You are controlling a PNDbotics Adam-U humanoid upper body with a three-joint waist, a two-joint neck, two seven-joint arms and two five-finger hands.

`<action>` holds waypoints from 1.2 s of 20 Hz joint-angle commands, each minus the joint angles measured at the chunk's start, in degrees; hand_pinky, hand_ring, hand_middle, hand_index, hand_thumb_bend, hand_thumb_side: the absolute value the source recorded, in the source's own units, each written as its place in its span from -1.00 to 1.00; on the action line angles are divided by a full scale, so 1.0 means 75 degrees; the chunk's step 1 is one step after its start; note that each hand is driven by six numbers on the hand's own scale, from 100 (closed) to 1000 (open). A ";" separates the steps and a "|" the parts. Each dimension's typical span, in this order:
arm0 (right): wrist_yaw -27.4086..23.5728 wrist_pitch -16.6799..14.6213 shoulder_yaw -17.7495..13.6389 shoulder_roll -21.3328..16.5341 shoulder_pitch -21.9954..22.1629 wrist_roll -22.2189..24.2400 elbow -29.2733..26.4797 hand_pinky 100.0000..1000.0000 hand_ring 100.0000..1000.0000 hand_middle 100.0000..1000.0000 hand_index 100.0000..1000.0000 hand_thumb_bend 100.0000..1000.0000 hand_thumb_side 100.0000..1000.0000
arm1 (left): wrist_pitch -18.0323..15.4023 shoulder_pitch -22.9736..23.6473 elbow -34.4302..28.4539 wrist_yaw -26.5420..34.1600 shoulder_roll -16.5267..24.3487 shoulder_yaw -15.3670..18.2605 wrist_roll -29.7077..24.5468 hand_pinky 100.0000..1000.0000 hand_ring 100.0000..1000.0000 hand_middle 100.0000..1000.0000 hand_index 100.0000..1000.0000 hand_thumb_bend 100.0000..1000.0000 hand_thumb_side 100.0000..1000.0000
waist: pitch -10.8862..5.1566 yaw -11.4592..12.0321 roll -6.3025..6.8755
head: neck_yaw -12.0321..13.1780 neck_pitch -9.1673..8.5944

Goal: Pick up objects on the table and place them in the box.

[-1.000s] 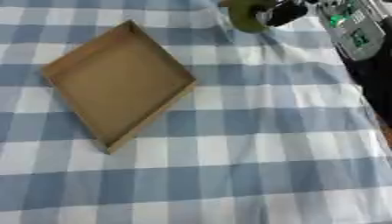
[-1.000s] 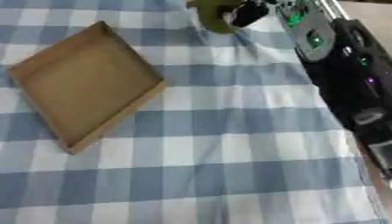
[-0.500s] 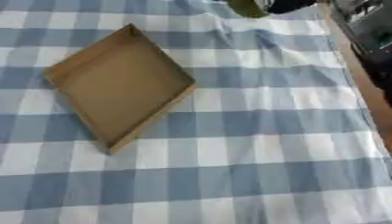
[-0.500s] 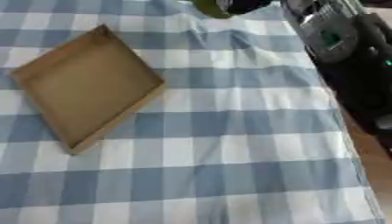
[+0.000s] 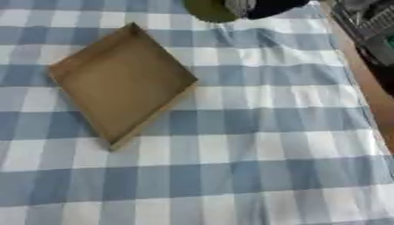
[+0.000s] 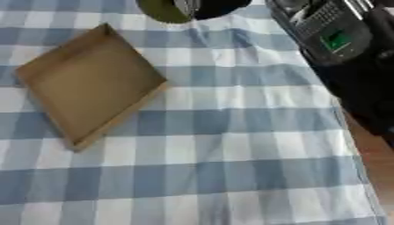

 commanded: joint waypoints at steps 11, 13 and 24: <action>0.0649 0.0097 0.0754 0.2341 -0.0568 0.0946 -0.0007 0.31 0.07 -0.35 -0.34 -1.00 -1.00 | -0.0003 -0.0068 -0.0110 0.0096 0.0257 0.0028 -0.0115 0.52 0.54 0.61 0.79 -0.52 0.40 | -0.0268 -0.0062 0.0024 | -0.0009 0.0068; 0.0890 0.0051 0.0834 0.2676 -0.0531 0.0821 0.0283 0.31 0.07 -0.35 -0.34 -1.00 -1.00 | -0.0002 -0.0043 -0.0110 0.0084 0.0261 0.0031 -0.0109 0.52 0.54 0.61 0.79 -0.52 0.40 | -0.0262 -0.0089 0.0027 | 0.0024 0.0080; 0.2194 -0.0334 0.1110 0.3477 -0.0230 -0.0077 0.1945 0.30 0.08 -0.35 -0.34 -1.00 -1.00 | 0.0002 0.0023 -0.0110 0.0014 0.0210 0.0028 -0.0091 0.52 0.54 0.61 0.79 -0.54 0.43 | -0.0116 -0.0040 0.0032 | -0.0038 0.0065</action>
